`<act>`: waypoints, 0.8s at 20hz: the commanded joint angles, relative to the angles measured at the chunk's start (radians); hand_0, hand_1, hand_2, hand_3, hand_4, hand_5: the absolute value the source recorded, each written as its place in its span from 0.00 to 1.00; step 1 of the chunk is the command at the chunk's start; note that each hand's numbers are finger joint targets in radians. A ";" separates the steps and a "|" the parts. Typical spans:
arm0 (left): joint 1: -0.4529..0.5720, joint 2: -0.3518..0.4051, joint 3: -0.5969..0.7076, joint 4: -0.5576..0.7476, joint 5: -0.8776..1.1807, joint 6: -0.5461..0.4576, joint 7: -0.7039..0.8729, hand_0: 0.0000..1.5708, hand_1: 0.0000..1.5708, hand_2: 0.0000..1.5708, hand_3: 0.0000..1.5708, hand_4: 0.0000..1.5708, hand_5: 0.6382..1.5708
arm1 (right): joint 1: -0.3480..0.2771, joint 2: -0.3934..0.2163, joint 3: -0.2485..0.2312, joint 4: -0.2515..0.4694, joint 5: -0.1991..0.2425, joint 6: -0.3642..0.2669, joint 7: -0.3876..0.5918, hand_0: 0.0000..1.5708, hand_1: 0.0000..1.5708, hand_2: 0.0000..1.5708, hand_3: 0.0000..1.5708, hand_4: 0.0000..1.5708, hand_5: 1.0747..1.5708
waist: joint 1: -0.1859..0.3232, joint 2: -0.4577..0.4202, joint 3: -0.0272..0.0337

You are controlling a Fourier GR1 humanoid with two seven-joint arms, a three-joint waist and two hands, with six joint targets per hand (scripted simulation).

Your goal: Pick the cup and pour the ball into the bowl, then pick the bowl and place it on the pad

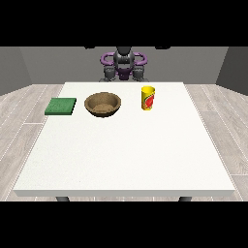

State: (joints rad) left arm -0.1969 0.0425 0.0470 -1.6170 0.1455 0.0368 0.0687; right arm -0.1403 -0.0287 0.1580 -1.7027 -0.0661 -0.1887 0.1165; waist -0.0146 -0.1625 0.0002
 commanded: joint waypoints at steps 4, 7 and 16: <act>-0.182 0.026 0.093 0.045 0.074 0.021 0.011 0.00 0.00 0.00 0.00 0.00 1.00 | -0.131 0.028 0.160 -0.103 0.027 -0.207 0.092 0.00 0.00 0.21 0.29 0.53 0.99 | -0.022 0.093 -0.0005; -0.231 0.034 0.071 0.066 0.025 0.065 0.026 0.00 0.00 0.00 0.00 0.00 0.99 | -0.143 0.028 0.130 -0.107 0.059 -0.157 0.116 0.00 0.00 0.24 0.33 0.52 0.99 | -0.041 0.119 -0.0003; -0.196 -0.026 0.041 0.186 -0.034 0.022 -0.309 0.00 0.00 0.00 0.00 0.00 0.98 | -0.308 -0.024 -0.015 0.021 0.064 -0.129 -0.030 0.00 0.00 0.28 0.45 0.45 1.00 | -0.025 0.364 -0.0003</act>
State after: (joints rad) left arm -0.3968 0.0551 0.1107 -1.4717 0.1558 0.0356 -0.1294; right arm -0.4026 -0.0219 0.2045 -1.7136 0.0117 -0.3494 0.1387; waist -0.0298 0.1187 -0.0004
